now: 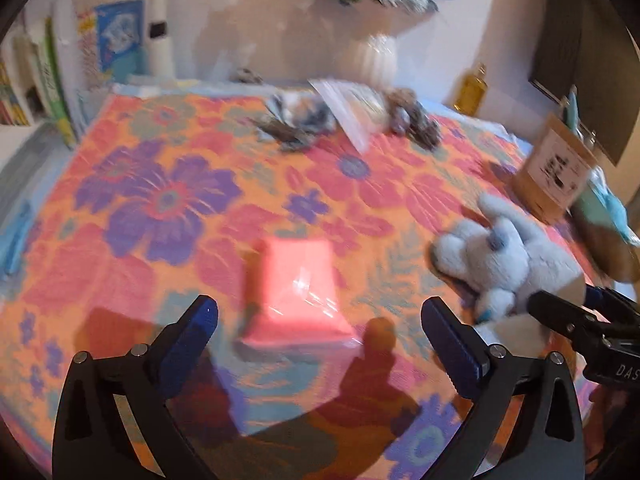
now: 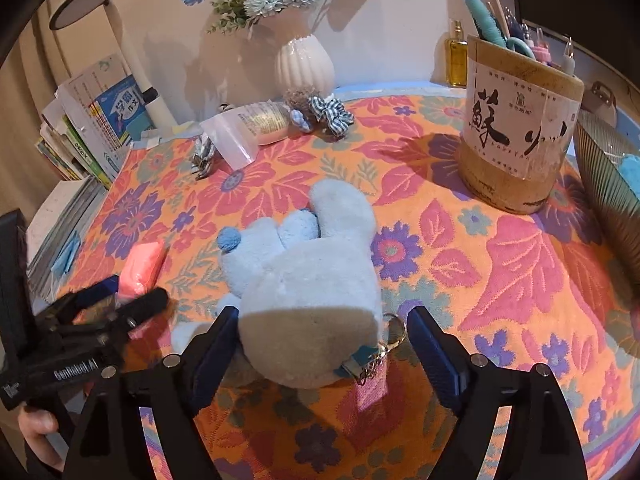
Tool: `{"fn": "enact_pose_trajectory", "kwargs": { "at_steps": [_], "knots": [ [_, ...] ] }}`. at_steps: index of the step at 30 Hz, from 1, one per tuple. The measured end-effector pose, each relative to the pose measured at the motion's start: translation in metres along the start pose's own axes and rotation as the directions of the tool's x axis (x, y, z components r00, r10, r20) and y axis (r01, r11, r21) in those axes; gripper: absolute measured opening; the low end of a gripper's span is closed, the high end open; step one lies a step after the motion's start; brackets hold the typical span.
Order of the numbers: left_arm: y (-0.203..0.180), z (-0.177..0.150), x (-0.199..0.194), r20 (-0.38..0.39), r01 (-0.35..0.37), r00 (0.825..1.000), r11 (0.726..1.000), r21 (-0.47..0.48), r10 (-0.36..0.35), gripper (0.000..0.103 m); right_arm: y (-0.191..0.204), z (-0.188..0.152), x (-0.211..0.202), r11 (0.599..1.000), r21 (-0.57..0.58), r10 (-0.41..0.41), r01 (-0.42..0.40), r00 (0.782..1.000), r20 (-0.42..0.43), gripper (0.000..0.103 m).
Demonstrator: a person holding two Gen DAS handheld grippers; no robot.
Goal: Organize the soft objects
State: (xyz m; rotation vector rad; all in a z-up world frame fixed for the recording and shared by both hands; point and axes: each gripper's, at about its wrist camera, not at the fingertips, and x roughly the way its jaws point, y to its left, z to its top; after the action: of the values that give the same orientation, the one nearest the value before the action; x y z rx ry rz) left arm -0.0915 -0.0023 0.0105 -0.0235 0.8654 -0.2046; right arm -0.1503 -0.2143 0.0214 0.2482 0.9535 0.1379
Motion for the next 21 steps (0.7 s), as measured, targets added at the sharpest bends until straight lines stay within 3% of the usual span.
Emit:
{"fn": "enact_pose_trajectory", "kwargs": {
  "at_steps": [4, 9, 10, 11, 13, 16, 21],
  "knots": [
    [0.015, 0.003, 0.014, -0.092, 0.053, 0.994, 0.998, -0.036, -0.056, 0.102, 0.008, 0.004, 0.001, 0.999, -0.033, -0.027, 0.028, 0.999, 0.021, 0.083],
    [0.012, 0.001, 0.015, -0.068, -0.017, 0.998, 0.999, -0.029, 0.015, 0.101, 0.011, 0.006, 0.012, 0.999, -0.031, -0.018, 0.018, 1.0, -0.001, 0.083],
    [0.009, 0.001, 0.016, -0.067, -0.03, 0.997, 0.999, -0.017, 0.029, 0.095, 0.011, 0.006, 0.013, 0.999, -0.032, -0.018, 0.018, 1.0, 0.0, 0.083],
    [0.005, 0.0, 0.013, -0.049, -0.038, 0.998, 0.999, 0.0, 0.038, 0.071, 0.011, 0.005, 0.013, 0.999, -0.039, -0.026, 0.026, 1.0, 0.006, 0.07],
    [-0.003, 0.002, 0.009, -0.02, -0.059, 0.998, 0.998, 0.038, 0.06, 0.039, 0.014, 0.005, 0.009, 0.998, -0.053, -0.018, 0.019, 0.999, 0.026, 0.063],
    [-0.012, 0.005, 0.003, -0.007, -0.012, 1.0, 0.996, 0.088, 0.012, 0.039, 0.019, 0.005, 0.002, 0.996, -0.069, -0.047, 0.051, 0.997, 0.066, 0.062],
    [-0.031, 0.023, -0.035, 0.101, 0.069, 0.992, 0.99, 0.125, -0.082, 0.038, 0.012, 0.014, -0.031, 1.0, -0.031, 0.001, 0.004, 0.989, 0.15, 0.062]
  ]
}}
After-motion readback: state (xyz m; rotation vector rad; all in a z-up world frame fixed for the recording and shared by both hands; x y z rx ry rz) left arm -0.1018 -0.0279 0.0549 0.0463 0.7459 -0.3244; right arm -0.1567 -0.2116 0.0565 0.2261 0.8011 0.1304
